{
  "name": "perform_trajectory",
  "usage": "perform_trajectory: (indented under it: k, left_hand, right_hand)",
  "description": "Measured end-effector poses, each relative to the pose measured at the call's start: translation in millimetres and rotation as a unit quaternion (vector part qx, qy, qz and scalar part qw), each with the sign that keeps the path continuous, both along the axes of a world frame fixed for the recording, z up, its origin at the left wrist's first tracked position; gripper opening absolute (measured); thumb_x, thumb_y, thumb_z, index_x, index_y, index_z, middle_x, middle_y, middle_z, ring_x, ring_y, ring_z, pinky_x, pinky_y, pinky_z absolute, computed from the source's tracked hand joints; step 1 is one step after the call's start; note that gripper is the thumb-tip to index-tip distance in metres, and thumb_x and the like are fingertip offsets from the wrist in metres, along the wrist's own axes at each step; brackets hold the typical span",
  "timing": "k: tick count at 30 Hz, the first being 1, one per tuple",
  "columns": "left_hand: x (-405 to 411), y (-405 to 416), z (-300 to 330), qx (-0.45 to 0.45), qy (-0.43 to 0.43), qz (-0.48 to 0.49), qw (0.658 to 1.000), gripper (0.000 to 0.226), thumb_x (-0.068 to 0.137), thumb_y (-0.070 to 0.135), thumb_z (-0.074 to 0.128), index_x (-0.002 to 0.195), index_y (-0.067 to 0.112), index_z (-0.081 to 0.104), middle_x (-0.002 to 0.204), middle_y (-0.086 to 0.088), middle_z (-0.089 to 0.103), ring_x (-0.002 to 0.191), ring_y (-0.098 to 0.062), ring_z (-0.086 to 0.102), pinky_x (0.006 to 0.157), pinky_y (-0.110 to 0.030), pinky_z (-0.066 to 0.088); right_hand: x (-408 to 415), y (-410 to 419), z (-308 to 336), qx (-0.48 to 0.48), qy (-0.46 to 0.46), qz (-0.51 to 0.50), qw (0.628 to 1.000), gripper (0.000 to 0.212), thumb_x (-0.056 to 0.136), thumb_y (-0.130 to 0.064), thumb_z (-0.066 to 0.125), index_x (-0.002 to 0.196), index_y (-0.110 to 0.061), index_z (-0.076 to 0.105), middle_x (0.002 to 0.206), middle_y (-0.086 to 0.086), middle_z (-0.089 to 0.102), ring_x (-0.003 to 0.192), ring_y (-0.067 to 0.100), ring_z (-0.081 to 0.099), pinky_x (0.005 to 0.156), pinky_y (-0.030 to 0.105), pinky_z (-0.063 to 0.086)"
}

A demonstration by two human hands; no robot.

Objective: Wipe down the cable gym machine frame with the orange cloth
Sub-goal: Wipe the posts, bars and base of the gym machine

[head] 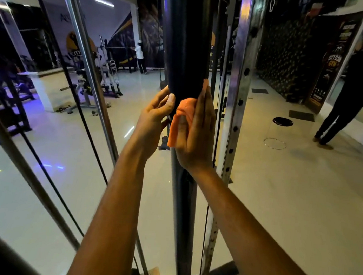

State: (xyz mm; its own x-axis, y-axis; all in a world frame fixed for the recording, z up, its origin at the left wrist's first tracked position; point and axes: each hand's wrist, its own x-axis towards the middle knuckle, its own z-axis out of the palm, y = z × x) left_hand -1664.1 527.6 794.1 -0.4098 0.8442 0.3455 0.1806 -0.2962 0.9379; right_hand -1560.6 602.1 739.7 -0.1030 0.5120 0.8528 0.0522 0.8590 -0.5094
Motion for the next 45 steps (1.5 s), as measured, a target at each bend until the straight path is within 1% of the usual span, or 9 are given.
perform_trajectory:
  k: [4, 8, 12, 18, 23, 27, 36, 41, 45]
  left_hand:
    - [2, -7, -26, -0.015, -0.013, 0.003, 1.0, 0.05, 0.112, 0.035, 0.055, 0.161, 0.031, 0.045, 0.15, 0.009, 0.063, 0.142, -0.016, 0.057, 0.12, -0.05, 0.045]
    - [10, -8, -51, -0.024, -0.032, 0.009, 0.999, 0.053, 0.11, 0.045, 0.056, 0.16, 0.031, 0.047, 0.153, 0.007, 0.061, 0.148, -0.021, 0.05, 0.126, -0.058, 0.034]
    - [12, -8, -61, -0.022, -0.041, 0.013, 0.999, 0.052, 0.111, 0.045, 0.054, 0.16, 0.032, 0.047, 0.154, 0.007, 0.06, 0.149, -0.024, 0.049, 0.125, -0.059, 0.036]
    - [9, -7, -61, -0.022, -0.022, 0.021, 0.999, 0.051, 0.112, 0.044, 0.052, 0.161, 0.032, 0.046, 0.151, 0.01, 0.062, 0.142, -0.018, 0.057, 0.114, -0.045, 0.049]
    - [10, -6, -74, -0.027, -0.029, 0.03, 0.999, 0.051, 0.111, 0.043, 0.053, 0.161, 0.033, 0.046, 0.149, 0.014, 0.062, 0.143, -0.014, 0.055, 0.117, -0.041, 0.048]
    - [14, -8, -96, -0.035, -0.037, 0.04, 0.998, 0.052, 0.111, 0.044, 0.055, 0.16, 0.032, 0.046, 0.151, 0.014, 0.061, 0.144, -0.013, 0.053, 0.123, -0.046, 0.043]
    - [5, -11, -130, -0.063, -0.042, 0.032, 0.997, 0.05, 0.113, 0.047, 0.048, 0.16, 0.035, 0.046, 0.157, 0.01, 0.055, 0.145, -0.016, 0.054, 0.12, -0.05, 0.046]
    - [2, -11, -144, -0.077, -0.046, 0.024, 0.996, 0.051, 0.112, 0.047, 0.051, 0.161, 0.033, 0.046, 0.156, 0.01, 0.057, 0.146, -0.018, 0.053, 0.12, -0.05, 0.046]
    - [1, -8, -149, -0.09, -0.058, 0.024, 0.994, 0.054, 0.11, 0.048, 0.054, 0.16, 0.031, 0.048, 0.155, 0.01, 0.057, 0.145, -0.018, 0.054, 0.121, -0.05, 0.045]
  right_hand:
    - [5, -5, -61, -0.016, -0.046, -0.017, 0.999, 0.076, 0.111, -0.028, 0.057, 0.17, -0.001, 0.018, 0.181, 0.012, 0.013, 0.168, 0.027, 0.014, 0.132, 0.057, 0.026]
    - [14, -25, -147, -0.115, -0.106, -0.029, 0.987, 0.08, 0.113, -0.042, 0.048, 0.174, -0.022, 0.001, 0.183, -0.006, 0.0, 0.168, 0.015, 0.006, 0.13, 0.058, 0.029]
    - [4, -23, -122, -0.108, -0.051, -0.015, 0.993, 0.079, 0.112, -0.035, 0.055, 0.174, -0.013, 0.011, 0.182, 0.0, 0.01, 0.167, 0.022, 0.017, 0.127, 0.06, 0.033]
    - [-3, -3, -72, -0.041, -0.028, -0.027, 0.998, 0.076, 0.11, -0.024, 0.062, 0.17, -0.001, 0.021, 0.18, 0.013, 0.019, 0.166, 0.029, 0.02, 0.129, 0.058, 0.029]
    - [6, -18, -165, -0.077, -0.104, -0.059, 0.99, 0.083, 0.11, -0.032, 0.063, 0.171, -0.002, 0.015, 0.182, 0.011, 0.008, 0.168, 0.026, 0.012, 0.135, 0.048, 0.021]
    - [15, -37, -227, -0.156, -0.137, -0.048, 0.977, 0.081, 0.112, -0.043, 0.052, 0.174, -0.015, 0.007, 0.182, 0.001, 0.008, 0.167, 0.025, 0.018, 0.128, 0.057, 0.034]
    - [-9, -10, -118, -0.081, -0.019, -0.042, 0.996, 0.07, 0.113, -0.029, 0.055, 0.169, -0.003, 0.023, 0.177, 0.017, 0.025, 0.164, 0.032, 0.026, 0.129, 0.057, 0.03]
    - [2, -20, -199, -0.082, -0.106, -0.053, 0.99, 0.086, 0.109, -0.034, 0.063, 0.169, -0.008, 0.007, 0.18, 0.017, 0.01, 0.168, 0.031, 0.013, 0.134, 0.05, 0.022]
    - [21, -33, -263, -0.155, -0.178, -0.031, 0.971, 0.093, 0.111, -0.044, 0.056, 0.172, -0.028, -0.012, 0.183, -0.002, -0.002, 0.165, 0.029, 0.022, 0.125, 0.059, 0.039]
